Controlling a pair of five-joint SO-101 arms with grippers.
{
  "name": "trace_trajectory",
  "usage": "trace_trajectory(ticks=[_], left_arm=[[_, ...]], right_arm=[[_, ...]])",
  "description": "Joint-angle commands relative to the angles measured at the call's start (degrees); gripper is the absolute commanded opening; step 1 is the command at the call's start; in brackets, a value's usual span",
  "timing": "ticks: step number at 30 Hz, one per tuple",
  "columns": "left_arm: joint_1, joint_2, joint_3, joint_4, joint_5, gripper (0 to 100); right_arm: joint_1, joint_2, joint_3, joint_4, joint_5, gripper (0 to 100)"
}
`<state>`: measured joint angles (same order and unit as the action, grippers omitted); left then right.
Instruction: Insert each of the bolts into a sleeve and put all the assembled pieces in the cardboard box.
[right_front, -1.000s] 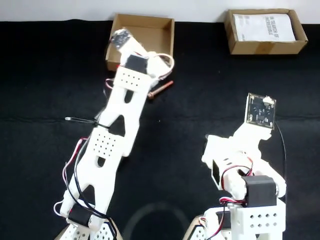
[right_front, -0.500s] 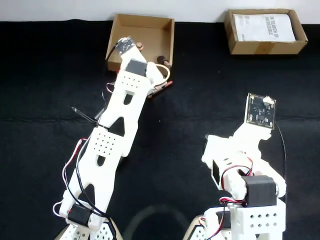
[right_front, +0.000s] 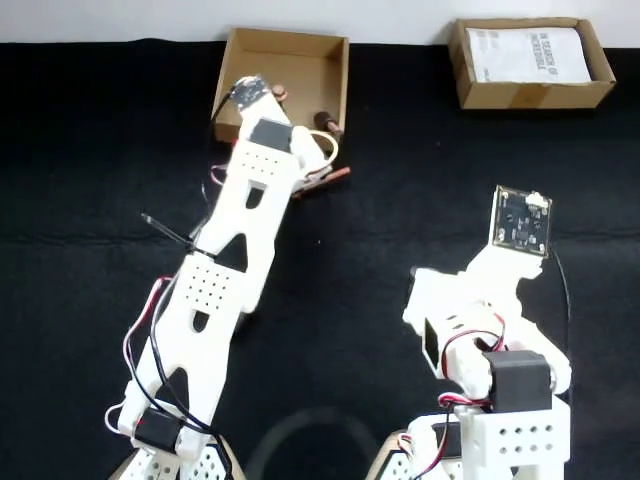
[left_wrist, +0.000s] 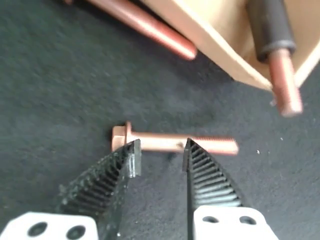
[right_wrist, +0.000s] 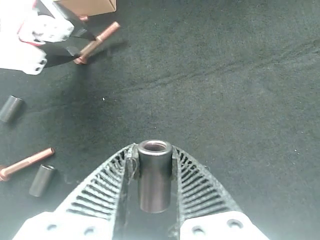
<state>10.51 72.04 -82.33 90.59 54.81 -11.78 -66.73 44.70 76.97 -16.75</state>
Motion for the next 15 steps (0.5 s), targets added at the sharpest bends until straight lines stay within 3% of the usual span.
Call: trace_trajectory(ticks=[1,8,15], left_arm=[[-5.7,-0.2,-0.5,-1.7,-0.1,16],[-10.1,-0.5,-6.7,-3.9,0.1,16],[-8.7,-1.8,-13.1,2.7,0.1,16]], right_arm=[[0.7,-0.9,2.7,-3.6,0.7,0.6],[0.4,-0.6,4.7,-8.0,0.7,0.6],[0.4,-0.6,4.7,-8.7,2.5,0.6]])
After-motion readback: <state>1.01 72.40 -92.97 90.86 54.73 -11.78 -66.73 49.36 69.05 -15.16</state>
